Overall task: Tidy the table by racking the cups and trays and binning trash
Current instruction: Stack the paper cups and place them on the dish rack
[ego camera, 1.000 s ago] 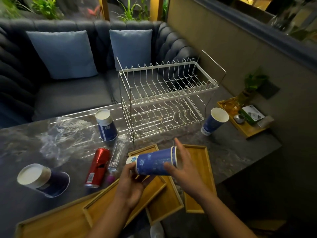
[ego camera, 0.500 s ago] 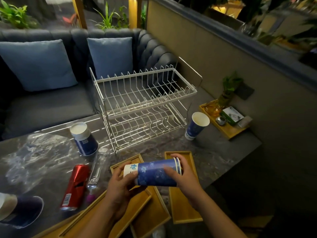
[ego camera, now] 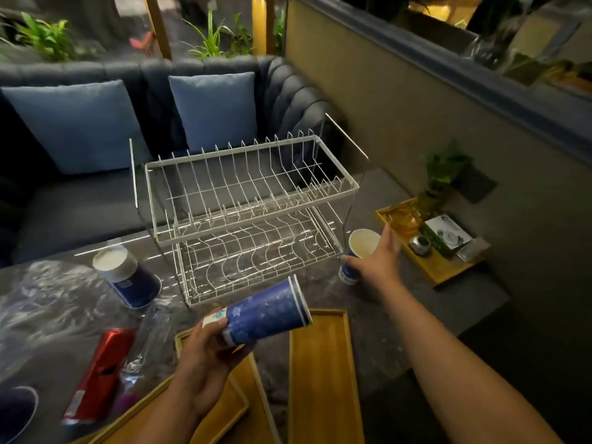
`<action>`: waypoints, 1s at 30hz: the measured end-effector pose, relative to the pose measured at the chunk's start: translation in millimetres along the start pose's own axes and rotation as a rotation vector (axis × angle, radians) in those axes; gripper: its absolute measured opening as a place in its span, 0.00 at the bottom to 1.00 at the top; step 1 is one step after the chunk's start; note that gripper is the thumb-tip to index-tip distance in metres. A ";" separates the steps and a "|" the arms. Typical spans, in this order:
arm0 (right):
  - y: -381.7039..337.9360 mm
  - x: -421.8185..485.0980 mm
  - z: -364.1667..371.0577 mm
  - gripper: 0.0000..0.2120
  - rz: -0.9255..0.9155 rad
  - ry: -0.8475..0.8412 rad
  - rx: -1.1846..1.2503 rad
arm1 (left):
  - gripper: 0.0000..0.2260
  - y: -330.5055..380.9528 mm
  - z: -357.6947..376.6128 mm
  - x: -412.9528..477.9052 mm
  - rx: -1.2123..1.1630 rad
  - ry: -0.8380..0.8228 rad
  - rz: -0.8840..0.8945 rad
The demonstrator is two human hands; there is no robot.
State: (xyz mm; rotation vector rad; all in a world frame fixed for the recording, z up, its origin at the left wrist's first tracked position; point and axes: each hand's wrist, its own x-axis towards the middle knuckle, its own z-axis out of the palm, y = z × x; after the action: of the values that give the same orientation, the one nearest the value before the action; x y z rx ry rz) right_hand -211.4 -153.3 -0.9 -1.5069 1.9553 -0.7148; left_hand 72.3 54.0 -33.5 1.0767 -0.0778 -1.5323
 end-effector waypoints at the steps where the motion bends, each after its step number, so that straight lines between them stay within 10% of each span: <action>1: 4.5 7.9 5.6 0.62 -0.008 -0.018 -0.037 | 0.29 -0.7 1.6 1.8 -0.006 0.010 -0.002; 7: 26.5 19.8 5.5 0.53 -0.018 -0.043 0.031 | 0.25 -4.0 6.7 7.6 0.018 0.056 0.026; 17: 18.1 -72.9 -47.8 0.37 0.109 -0.291 0.889 | 0.25 -3.1 4.9 1.6 0.031 0.054 0.027; 30: -6.9 -151.0 10.4 0.21 0.165 -0.602 0.911 | 0.24 3.9 -2.2 -26.3 0.096 0.009 0.102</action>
State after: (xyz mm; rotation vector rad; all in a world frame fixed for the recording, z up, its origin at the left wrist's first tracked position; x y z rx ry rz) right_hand -167.9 -8.8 13.5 -0.8333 1.0406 -0.7985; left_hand 73.3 75.3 -17.4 1.1384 -0.1985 -1.4438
